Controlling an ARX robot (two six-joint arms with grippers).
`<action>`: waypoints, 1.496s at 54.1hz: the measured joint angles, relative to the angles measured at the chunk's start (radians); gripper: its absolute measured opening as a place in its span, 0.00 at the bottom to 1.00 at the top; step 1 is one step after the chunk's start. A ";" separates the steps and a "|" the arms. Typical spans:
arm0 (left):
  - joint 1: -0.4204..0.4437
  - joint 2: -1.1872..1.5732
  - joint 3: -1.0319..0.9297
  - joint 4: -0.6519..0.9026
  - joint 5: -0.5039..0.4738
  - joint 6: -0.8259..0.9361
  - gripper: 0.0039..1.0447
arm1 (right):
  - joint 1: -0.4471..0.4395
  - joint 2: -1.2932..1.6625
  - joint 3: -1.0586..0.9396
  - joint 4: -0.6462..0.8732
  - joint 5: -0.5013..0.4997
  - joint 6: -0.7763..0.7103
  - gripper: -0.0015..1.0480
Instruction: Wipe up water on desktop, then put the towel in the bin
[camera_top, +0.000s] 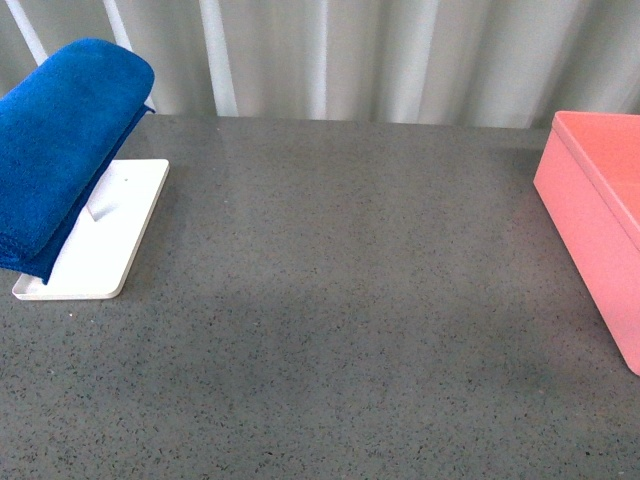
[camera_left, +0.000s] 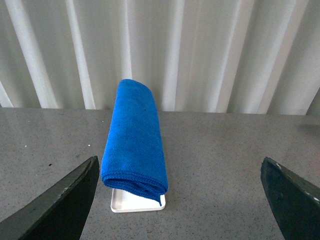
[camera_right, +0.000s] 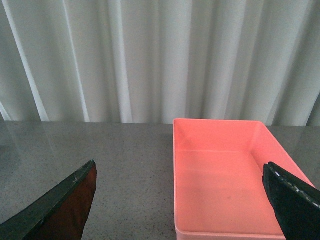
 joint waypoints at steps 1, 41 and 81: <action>0.000 0.000 0.000 0.000 0.000 0.000 0.94 | 0.000 0.000 0.000 0.000 0.000 0.000 0.93; 0.120 1.047 0.632 -0.015 0.072 -0.134 0.94 | 0.000 0.000 0.000 0.000 0.000 0.000 0.93; 0.069 1.918 1.433 -0.324 -0.031 0.134 0.94 | 0.000 0.000 0.000 0.000 0.000 0.000 0.93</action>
